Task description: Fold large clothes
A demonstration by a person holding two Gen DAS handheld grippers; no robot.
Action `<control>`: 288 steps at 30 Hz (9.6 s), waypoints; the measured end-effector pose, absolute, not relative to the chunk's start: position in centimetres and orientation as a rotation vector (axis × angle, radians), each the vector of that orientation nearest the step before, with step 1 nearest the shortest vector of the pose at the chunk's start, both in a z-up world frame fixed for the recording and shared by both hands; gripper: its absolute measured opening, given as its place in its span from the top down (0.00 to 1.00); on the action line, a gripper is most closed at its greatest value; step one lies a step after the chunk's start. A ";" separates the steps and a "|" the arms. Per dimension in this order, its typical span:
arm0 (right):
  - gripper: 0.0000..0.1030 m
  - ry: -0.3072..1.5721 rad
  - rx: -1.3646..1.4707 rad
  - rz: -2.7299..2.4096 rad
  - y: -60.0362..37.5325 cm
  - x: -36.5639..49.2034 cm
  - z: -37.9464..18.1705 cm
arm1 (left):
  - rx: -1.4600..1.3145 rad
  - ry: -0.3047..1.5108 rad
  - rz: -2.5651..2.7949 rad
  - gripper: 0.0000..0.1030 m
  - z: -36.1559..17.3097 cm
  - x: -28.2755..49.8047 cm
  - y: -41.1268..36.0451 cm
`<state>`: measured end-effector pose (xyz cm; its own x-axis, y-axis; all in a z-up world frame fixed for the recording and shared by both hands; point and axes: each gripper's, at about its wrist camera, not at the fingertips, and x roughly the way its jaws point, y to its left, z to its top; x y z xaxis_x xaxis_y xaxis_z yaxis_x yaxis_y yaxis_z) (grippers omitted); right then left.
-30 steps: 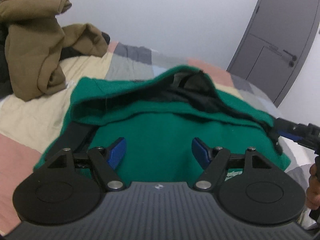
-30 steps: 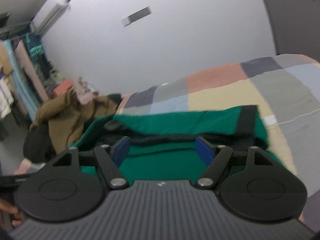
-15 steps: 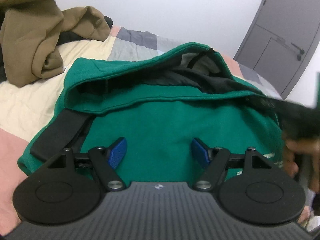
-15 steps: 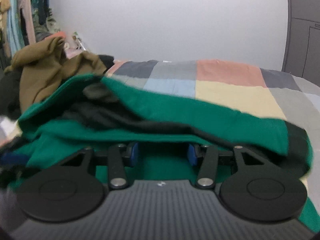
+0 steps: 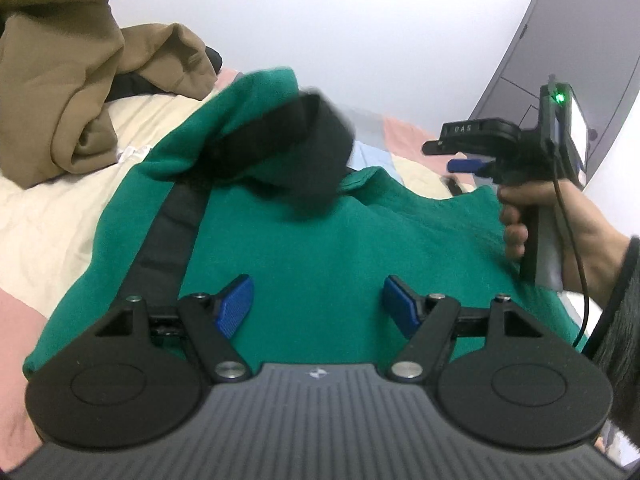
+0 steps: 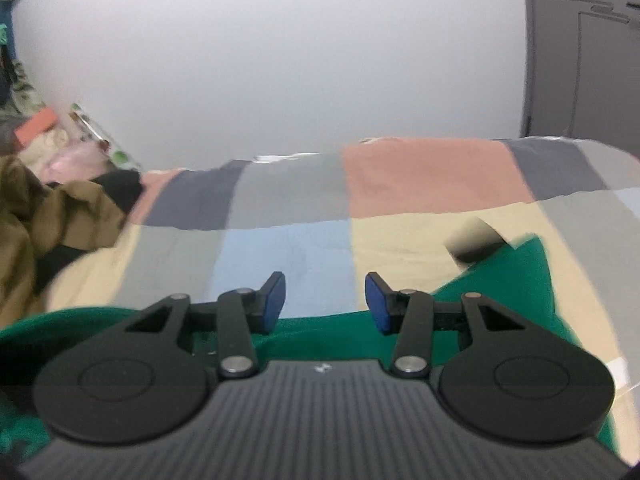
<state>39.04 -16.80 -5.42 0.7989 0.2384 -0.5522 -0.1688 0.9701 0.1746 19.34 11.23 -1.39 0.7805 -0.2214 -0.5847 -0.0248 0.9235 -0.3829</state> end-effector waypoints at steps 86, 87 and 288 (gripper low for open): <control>0.10 0.747 1.220 0.406 -29.4 19.0 -14.7 | -0.776 0.868 -0.142 0.14 -3.0 13.1 11.8; 0.10 0.751 1.224 0.395 -29.5 18.8 -14.9 | -0.871 0.885 -0.143 0.14 -3.7 13.2 12.5; 0.09 0.673 1.192 0.203 -28.7 24.3 -18.4 | -1.461 0.562 -0.195 0.00 -9.4 23.9 19.4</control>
<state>24.33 -28.66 -18.42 0.7899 0.4853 -0.3749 0.1970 0.3782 0.9045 23.88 19.37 -9.43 0.8567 -0.4559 -0.2411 -0.2089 0.1207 -0.9705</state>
